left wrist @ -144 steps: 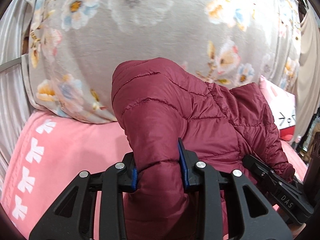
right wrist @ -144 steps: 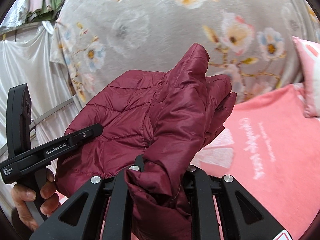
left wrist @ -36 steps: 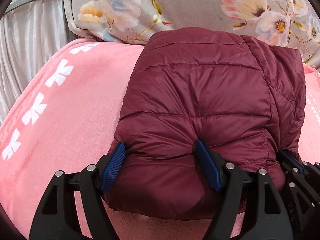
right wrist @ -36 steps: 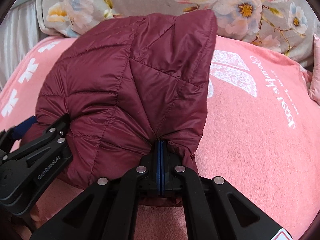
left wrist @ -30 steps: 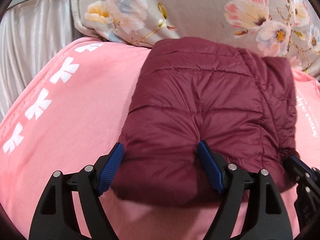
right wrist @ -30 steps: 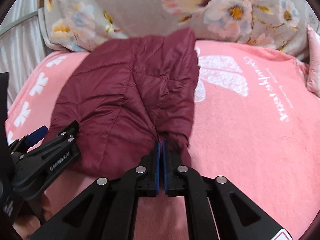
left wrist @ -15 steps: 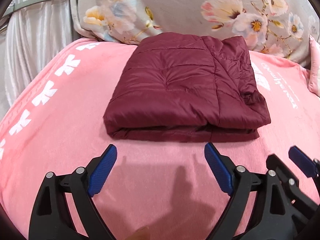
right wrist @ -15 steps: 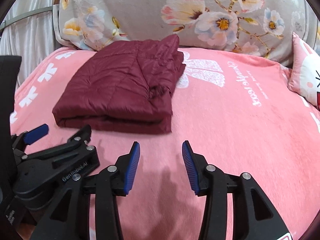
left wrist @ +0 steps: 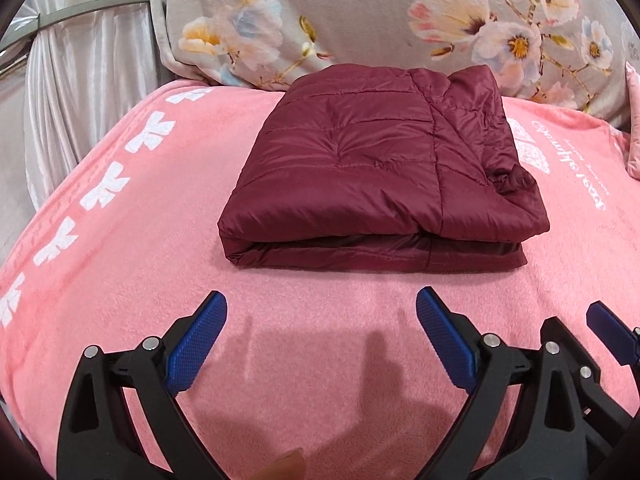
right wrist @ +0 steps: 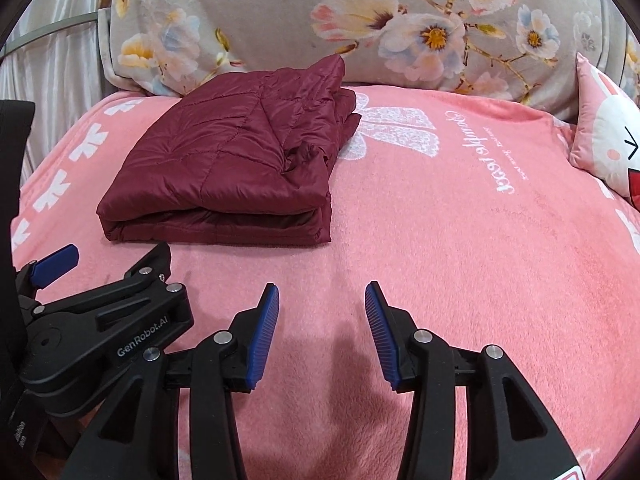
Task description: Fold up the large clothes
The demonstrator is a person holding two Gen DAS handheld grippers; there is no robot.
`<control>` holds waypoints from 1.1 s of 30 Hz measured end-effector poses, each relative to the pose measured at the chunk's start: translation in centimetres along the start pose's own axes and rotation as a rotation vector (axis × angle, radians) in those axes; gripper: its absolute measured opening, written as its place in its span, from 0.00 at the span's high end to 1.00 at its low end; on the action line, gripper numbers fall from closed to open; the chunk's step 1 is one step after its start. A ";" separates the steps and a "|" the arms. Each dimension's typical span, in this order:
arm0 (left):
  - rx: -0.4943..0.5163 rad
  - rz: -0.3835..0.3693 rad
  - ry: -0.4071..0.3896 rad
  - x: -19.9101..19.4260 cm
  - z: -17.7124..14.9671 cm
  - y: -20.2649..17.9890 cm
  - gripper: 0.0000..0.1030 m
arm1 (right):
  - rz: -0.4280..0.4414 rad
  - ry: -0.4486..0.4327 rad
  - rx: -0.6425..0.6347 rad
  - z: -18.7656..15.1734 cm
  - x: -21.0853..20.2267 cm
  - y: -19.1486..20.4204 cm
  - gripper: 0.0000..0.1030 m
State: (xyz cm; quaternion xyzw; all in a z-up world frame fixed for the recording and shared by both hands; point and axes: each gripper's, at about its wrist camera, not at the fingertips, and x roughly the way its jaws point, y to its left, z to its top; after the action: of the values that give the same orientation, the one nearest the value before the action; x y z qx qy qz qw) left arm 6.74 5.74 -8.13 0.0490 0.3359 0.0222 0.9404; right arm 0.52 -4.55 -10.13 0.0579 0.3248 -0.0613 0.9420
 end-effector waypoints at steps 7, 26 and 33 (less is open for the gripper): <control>-0.029 -0.012 0.013 0.3 -0.1 0.5 0.10 | -0.014 -0.010 -0.031 -0.1 0.0 0.5 0.56; -0.027 -0.010 -0.002 -0.2 -0.1 0.4 0.12 | -0.019 -0.014 -0.035 -0.1 0.0 0.4 0.56; 0.002 0.002 -0.019 -0.5 0.0 -0.1 0.21 | -0.032 -0.017 -0.038 -0.1 -0.2 0.6 0.56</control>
State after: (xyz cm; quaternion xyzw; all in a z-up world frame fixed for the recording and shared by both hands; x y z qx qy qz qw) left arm 6.36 5.59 -7.84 0.0506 0.3270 0.0225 0.9434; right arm 0.42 -3.91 -10.10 0.0343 0.3186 -0.0708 0.9446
